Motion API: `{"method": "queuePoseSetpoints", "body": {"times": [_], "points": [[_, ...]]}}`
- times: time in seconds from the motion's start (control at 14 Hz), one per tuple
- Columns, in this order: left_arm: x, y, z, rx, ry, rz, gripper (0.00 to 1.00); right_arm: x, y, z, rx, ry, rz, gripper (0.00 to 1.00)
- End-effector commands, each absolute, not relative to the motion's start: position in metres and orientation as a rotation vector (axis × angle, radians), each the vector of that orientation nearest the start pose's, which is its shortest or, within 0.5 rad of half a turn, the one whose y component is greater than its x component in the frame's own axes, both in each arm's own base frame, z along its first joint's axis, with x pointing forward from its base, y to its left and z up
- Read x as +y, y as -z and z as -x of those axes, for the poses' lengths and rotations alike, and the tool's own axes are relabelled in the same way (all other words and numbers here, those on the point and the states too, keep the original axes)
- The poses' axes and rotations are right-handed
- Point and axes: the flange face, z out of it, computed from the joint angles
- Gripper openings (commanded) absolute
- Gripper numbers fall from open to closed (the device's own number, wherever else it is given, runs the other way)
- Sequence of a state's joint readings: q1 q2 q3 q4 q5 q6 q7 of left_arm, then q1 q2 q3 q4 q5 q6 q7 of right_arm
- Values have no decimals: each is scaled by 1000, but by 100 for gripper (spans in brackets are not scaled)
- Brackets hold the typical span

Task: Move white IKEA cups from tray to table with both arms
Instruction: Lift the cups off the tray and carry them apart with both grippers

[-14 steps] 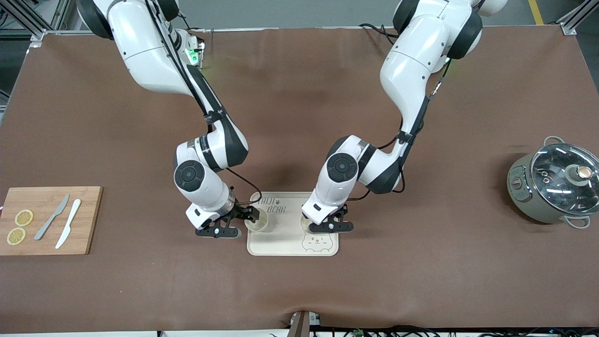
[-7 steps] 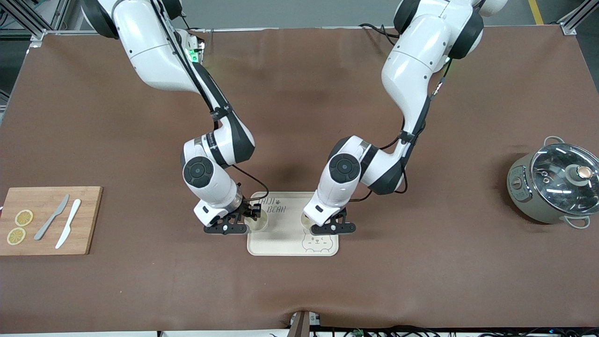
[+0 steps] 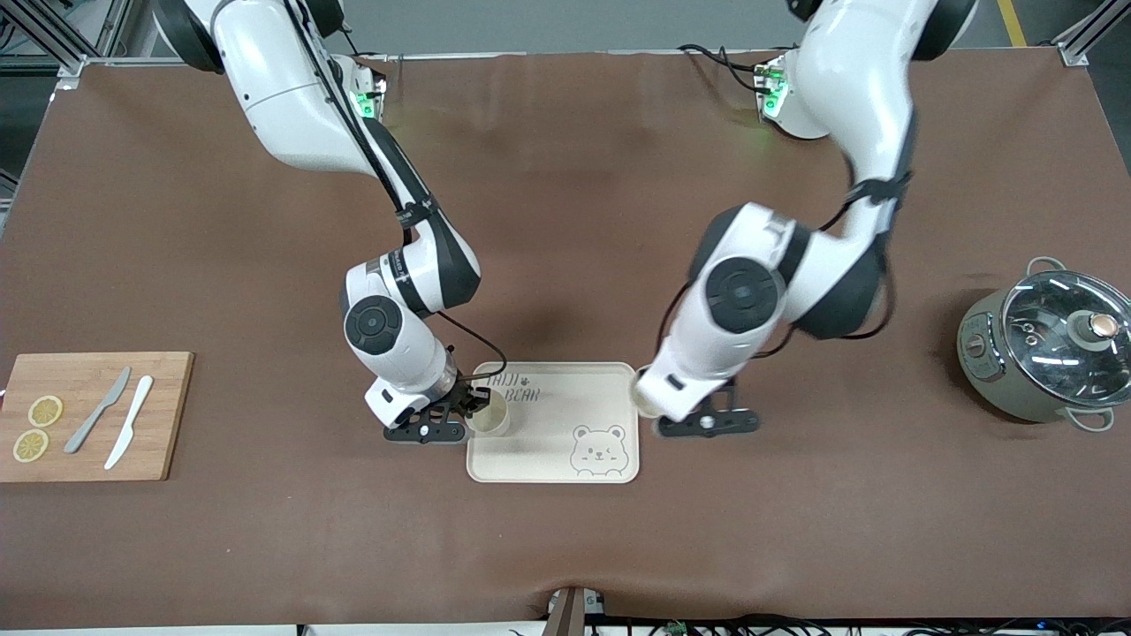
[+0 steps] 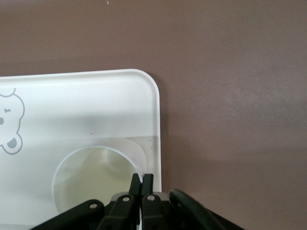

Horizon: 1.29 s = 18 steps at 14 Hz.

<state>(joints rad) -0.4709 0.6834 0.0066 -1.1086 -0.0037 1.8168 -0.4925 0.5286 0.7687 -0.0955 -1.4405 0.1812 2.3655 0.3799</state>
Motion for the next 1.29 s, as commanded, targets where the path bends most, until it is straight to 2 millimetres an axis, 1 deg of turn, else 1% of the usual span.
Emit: {"method": "queuePoseSetpoints", "body": {"times": [0.0,0.07,0.14,0.21,0.29,0.36,0.43,0.57,0.71,0.79,0.93,1.07,1.21], "points": [[-257,-434,-648,1,-53,3155,0,321,-281,-677,86,220,2972,0],[-224,-437,-644,68,-68,3150,0,313,-289,-680,100,213,2975,0],[-198,-438,-638,171,-64,3148,0,304,-294,-682,111,175,2991,0],[-162,-435,-634,219,-54,3149,0,297,-316,-685,115,171,2996,0],[-136,-431,-627,252,-21,3151,0,281,-331,-688,132,164,3008,0],[-115,-423,-620,269,9,3151,0,265,-347,-689,144,164,3027,0],[-101,-412,-613,277,31,3151,0,252,-364,-689,126,155,3045,0],[-86,-390,-602,300,83,3152,0,221,-381,-687,84,83,3067,0],[-81,-365,-584,290,118,3152,0,187,-390,-686,33,75,3075,0],[-79,-351,-574,288,125,3151,0,171,-389,-686,-23,77,3086,0],[-77,-330,-556,287,135,3150,0,137,-387,-690,-76,77,3089,0],[-75,-313,-541,284,123,3151,0,101,-383,-698,-153,105,3091,0],[-70,-301,-532,235,81,3175,0,68,-380,-705,-188,137,3093,0]]}}
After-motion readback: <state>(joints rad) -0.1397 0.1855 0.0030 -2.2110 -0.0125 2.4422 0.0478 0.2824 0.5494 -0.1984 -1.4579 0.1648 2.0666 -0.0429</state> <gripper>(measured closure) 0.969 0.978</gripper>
